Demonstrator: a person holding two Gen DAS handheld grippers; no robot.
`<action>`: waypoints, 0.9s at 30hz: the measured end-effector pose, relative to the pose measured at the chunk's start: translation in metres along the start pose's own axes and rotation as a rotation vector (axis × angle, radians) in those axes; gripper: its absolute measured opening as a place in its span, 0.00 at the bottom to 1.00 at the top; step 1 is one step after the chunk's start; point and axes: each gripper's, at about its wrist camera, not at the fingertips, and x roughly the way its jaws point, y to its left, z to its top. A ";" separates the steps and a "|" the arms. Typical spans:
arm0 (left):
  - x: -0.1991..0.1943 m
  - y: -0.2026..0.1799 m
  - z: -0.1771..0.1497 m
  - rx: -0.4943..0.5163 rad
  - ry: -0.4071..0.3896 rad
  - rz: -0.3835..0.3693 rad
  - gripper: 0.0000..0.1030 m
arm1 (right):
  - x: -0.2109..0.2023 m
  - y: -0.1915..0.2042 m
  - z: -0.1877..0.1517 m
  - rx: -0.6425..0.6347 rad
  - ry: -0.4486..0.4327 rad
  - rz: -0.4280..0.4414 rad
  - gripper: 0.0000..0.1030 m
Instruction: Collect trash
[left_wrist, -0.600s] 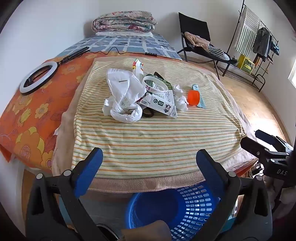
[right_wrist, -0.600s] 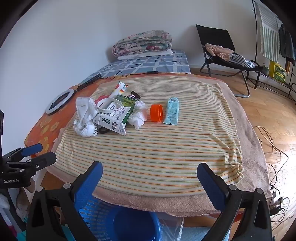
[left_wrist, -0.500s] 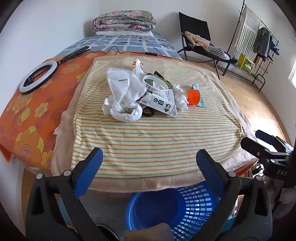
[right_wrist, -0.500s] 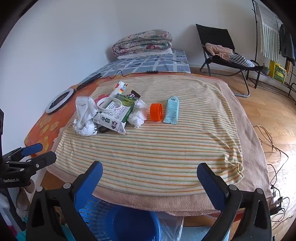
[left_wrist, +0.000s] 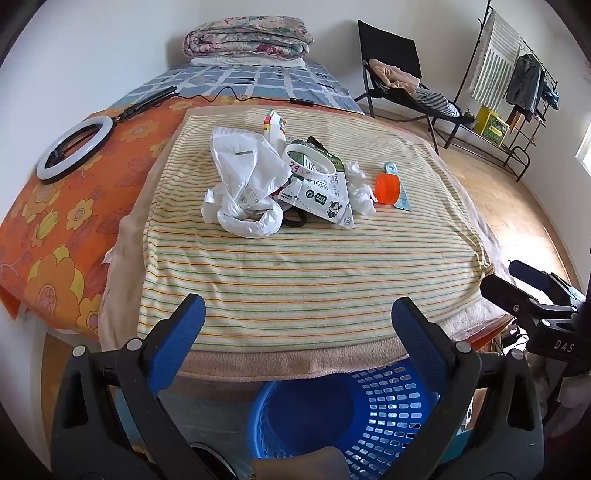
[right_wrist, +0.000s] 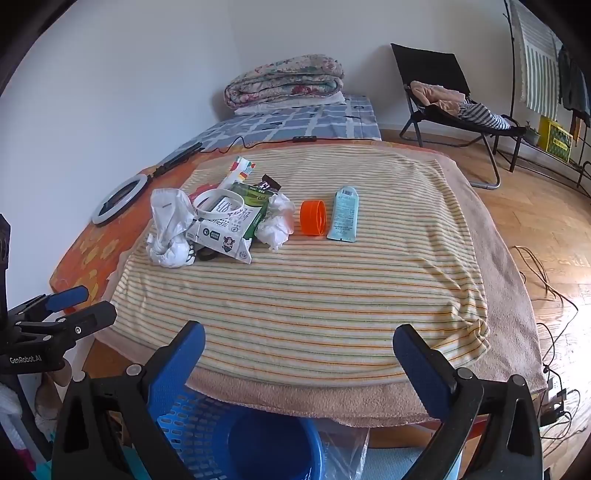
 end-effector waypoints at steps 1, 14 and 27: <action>0.000 0.000 0.000 0.000 0.001 -0.001 0.99 | 0.000 0.000 0.000 0.000 0.001 0.001 1.00; 0.001 0.001 0.000 -0.007 0.002 -0.002 0.99 | 0.001 0.000 0.000 0.008 0.009 0.006 1.00; 0.003 0.000 -0.001 -0.003 0.004 -0.002 0.99 | 0.004 0.000 -0.003 0.010 0.018 0.009 1.00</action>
